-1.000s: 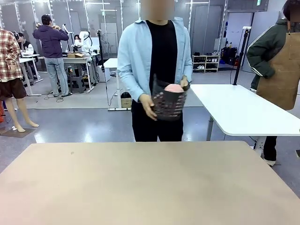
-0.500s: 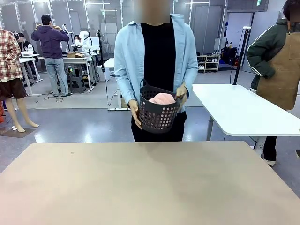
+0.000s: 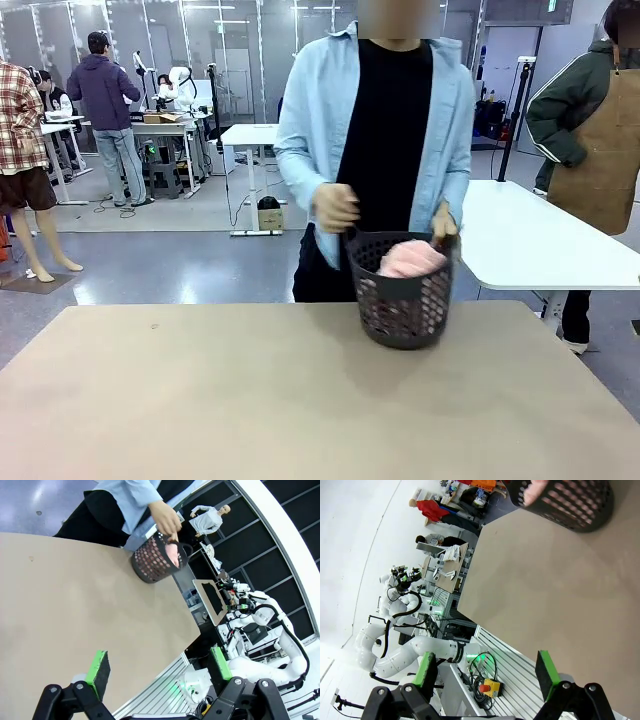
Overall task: Fold the towel.
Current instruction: Grab the top end of the 100 cm Hotel Towel extended by the human.
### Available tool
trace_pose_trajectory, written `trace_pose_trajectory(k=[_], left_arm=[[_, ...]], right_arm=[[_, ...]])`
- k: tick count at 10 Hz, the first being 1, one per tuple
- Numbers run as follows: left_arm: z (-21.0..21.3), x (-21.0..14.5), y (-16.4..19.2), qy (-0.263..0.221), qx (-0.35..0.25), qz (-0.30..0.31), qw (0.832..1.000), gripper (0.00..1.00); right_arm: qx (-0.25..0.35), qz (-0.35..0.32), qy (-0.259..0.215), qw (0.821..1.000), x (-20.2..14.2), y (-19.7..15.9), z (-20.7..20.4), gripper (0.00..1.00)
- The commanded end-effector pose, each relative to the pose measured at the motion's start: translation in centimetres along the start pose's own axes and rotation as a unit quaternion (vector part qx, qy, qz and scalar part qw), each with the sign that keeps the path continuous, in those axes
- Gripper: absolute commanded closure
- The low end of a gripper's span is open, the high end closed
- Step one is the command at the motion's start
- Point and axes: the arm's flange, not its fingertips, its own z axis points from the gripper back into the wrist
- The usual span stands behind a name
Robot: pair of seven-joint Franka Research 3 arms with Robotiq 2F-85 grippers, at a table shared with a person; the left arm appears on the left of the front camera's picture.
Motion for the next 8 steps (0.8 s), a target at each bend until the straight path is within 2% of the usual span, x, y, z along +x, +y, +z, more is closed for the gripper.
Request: trace_pose_trajectory(k=[1, 8], left_arm=[[0.07, 0.48, 0.04, -0.005, -0.010, -0.010, 1.000, 0.00], [0.07, 0.48, 0.04, -0.005, -0.010, -0.010, 1.000, 0.00]], right_arm=[[0.007, 0.009, -0.003, 1.000, 0.18, -0.02, 0.10, 0.00], [0.007, 0.009, -0.003, 1.000, 0.18, -0.02, 0.10, 0.00]])
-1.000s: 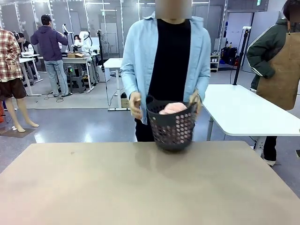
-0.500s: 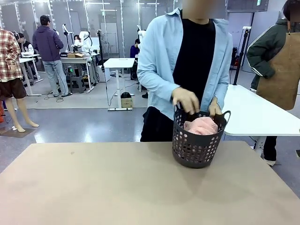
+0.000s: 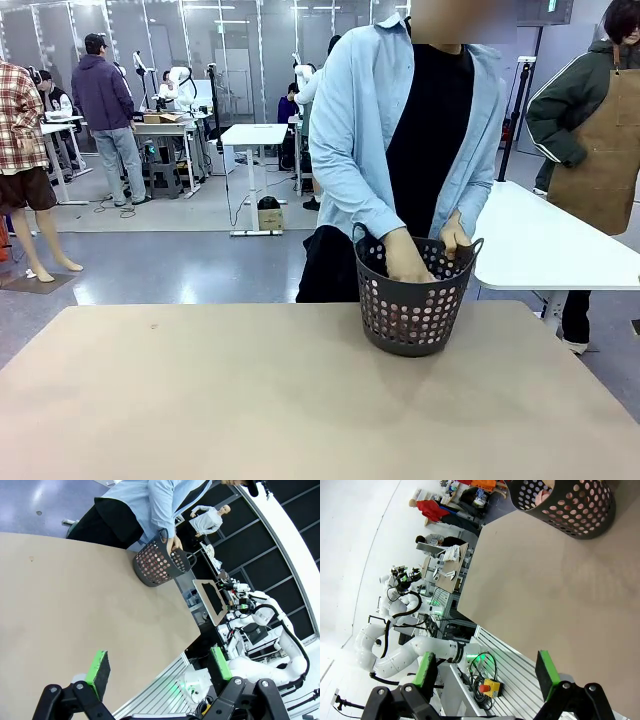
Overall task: Fold the towel.
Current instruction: Grab the top end of the 100 cm Hotel Towel extended by the human.
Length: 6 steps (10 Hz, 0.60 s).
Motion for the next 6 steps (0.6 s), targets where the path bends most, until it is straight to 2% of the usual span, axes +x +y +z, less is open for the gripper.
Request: trace_pose_trajectory(k=[1, 6], left_arm=[[0.06, 0.48, 0.04, -0.005, -0.010, -0.010, 1.000, 0.00], [0.06, 0.48, 0.04, -0.005, -0.010, -0.010, 1.000, 0.00]], right_arm=[[0.007, 0.009, -0.003, 1.000, 0.18, -0.02, 0.09, 0.00], [0.007, 0.009, -0.003, 1.000, 0.18, -0.02, 0.09, 0.00]])
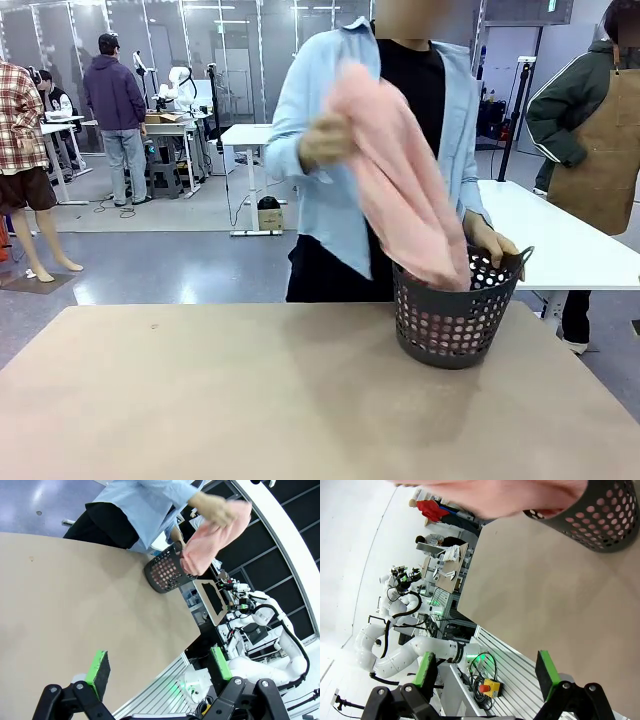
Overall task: Fold the towel.
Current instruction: Grab the top end of the 100 cm Hotel Towel extended by the human.
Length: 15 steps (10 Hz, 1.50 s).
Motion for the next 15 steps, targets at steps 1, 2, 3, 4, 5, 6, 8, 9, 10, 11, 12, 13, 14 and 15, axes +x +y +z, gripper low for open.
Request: trace_pose_trajectory(k=[1, 2, 3, 4, 5, 6, 8, 9, 10, 11, 12, 13, 14, 15], left_arm=[[0.05, 0.48, 0.03, -0.005, -0.011, -0.010, 1.000, 0.00], [0.05, 0.48, 0.03, -0.005, -0.011, -0.010, 1.000, 0.00], [0.05, 0.48, 0.03, -0.005, -0.011, -0.010, 1.000, 0.00], [0.05, 0.48, 0.03, -0.005, -0.011, -0.010, 1.000, 0.00], [0.05, 0.48, 0.03, -0.005, -0.011, -0.010, 1.000, 0.00], [0.05, 0.48, 0.03, -0.005, -0.011, -0.010, 1.000, 0.00], [0.05, 0.48, 0.03, -0.005, -0.011, -0.010, 1.000, 0.00], [0.05, 0.48, 0.03, -0.005, -0.011, -0.010, 1.000, 0.00], [0.05, 0.48, 0.03, -0.005, -0.011, -0.010, 1.000, 0.00], [0.05, 0.48, 0.03, -0.005, -0.011, -0.010, 1.000, 0.00], [0.05, 0.48, 0.03, -0.005, -0.011, -0.010, 1.000, 0.00], [0.05, 0.48, 0.03, -0.005, -0.011, -0.010, 1.000, 0.00], [0.05, 0.48, 0.03, -0.005, -0.011, -0.010, 1.000, 0.00], [0.05, 0.48, 0.03, -0.005, -0.011, -0.010, 1.000, 0.00]], right_arm=[[0.008, 0.009, -0.002, 1.000, 0.18, -0.02, 0.08, 0.00], [0.008, 0.009, -0.002, 1.000, 0.18, -0.02, 0.08, 0.00], [0.008, 0.009, -0.002, 1.000, 0.18, -0.02, 0.08, 0.00], [0.008, 0.009, -0.002, 1.000, 0.18, -0.02, 0.08, 0.00], [0.008, 0.009, -0.002, 1.000, 0.18, -0.02, 0.08, 0.00], [0.008, 0.009, -0.002, 1.000, 0.18, -0.02, 0.08, 0.00], [0.008, 0.009, -0.002, 1.000, 0.18, -0.02, 0.08, 0.00], [0.008, 0.009, -0.002, 1.000, 0.18, -0.02, 0.08, 0.00], [0.008, 0.009, -0.002, 1.000, 0.18, -0.02, 0.08, 0.00], [0.008, 0.009, -0.002, 1.000, 0.18, -0.02, 0.08, 0.00], [0.008, 0.009, -0.002, 1.000, 0.18, -0.02, 0.08, 0.00], [0.008, 0.009, -0.002, 1.000, 0.18, -0.02, 0.08, 0.00], [0.008, 0.009, -0.002, 1.000, 0.18, -0.02, 0.08, 0.00], [0.008, 0.009, -0.002, 1.000, 0.18, -0.02, 0.08, 0.00]])
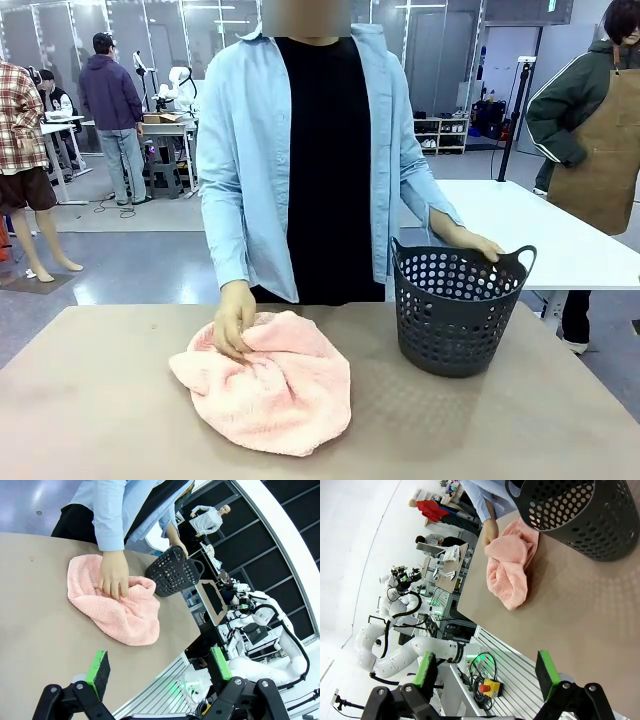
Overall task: Fold the towel.
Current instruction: Grab the top end of the 100 cm Hotel Towel extended by the human.
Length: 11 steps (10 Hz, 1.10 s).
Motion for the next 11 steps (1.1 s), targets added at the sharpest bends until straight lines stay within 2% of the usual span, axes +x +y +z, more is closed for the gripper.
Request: trace_pose_trajectory(k=[1, 11], left_arm=[[0.05, 0.48, 0.03, -0.005, -0.011, -0.010, 1.000, 0.00], [0.05, 0.48, 0.03, -0.005, -0.011, -0.010, 1.000, 0.00]], right_arm=[[0.008, 0.009, -0.002, 1.000, 0.18, -0.02, 0.08, 0.00], [0.008, 0.009, -0.002, 1.000, 0.18, -0.02, 0.08, 0.00]])
